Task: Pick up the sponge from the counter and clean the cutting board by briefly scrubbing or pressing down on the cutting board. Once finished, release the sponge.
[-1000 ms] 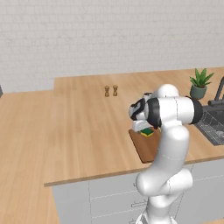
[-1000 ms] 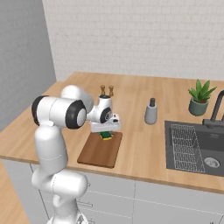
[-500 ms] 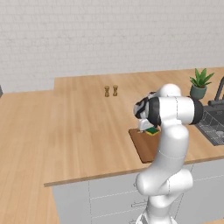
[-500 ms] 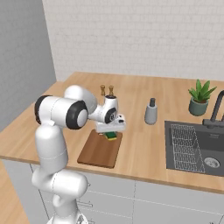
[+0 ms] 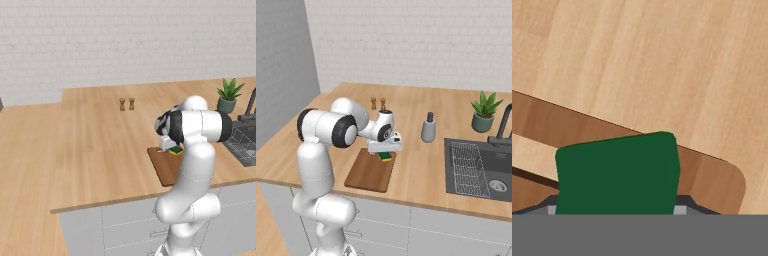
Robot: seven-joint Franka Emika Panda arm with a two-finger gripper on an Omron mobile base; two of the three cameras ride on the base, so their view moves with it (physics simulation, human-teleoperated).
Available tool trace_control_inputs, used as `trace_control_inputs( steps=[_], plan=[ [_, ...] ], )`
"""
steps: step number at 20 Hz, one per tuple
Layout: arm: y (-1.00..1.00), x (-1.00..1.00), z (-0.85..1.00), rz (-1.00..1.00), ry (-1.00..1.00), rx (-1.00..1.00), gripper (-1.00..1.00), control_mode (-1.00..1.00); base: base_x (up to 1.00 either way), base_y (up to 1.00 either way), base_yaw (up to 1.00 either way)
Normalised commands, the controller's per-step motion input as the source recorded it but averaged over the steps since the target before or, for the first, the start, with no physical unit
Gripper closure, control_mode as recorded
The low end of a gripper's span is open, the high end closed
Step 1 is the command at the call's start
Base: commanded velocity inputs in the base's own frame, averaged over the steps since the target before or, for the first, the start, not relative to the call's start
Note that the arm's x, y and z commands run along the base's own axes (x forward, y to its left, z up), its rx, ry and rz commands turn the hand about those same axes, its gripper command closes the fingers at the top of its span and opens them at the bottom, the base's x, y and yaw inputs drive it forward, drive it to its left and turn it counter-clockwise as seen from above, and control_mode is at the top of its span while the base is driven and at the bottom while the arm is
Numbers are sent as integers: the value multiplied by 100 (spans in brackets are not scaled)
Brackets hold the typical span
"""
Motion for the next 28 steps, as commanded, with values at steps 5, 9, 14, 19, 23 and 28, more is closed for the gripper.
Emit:
trace_control_inputs(
  steps=[5,9,14,19,23,28],
  plan=[
    [-36,-100,-82,-2,0,0,100,-100,0,0,0],
    [-13,-100,-100,-4,0,2,100,-100,0,0,0],
    [-5,-100,-100,-5,0,16,100,-100,0,0,0],
    [-7,-97,-73,-6,-8,24,100,-100,0,0,0],
    [0,-99,-75,-3,0,17,100,-100,0,0,0],
    [9,-62,-46,0,0,4,100,-100,0,0,0]
  ],
)
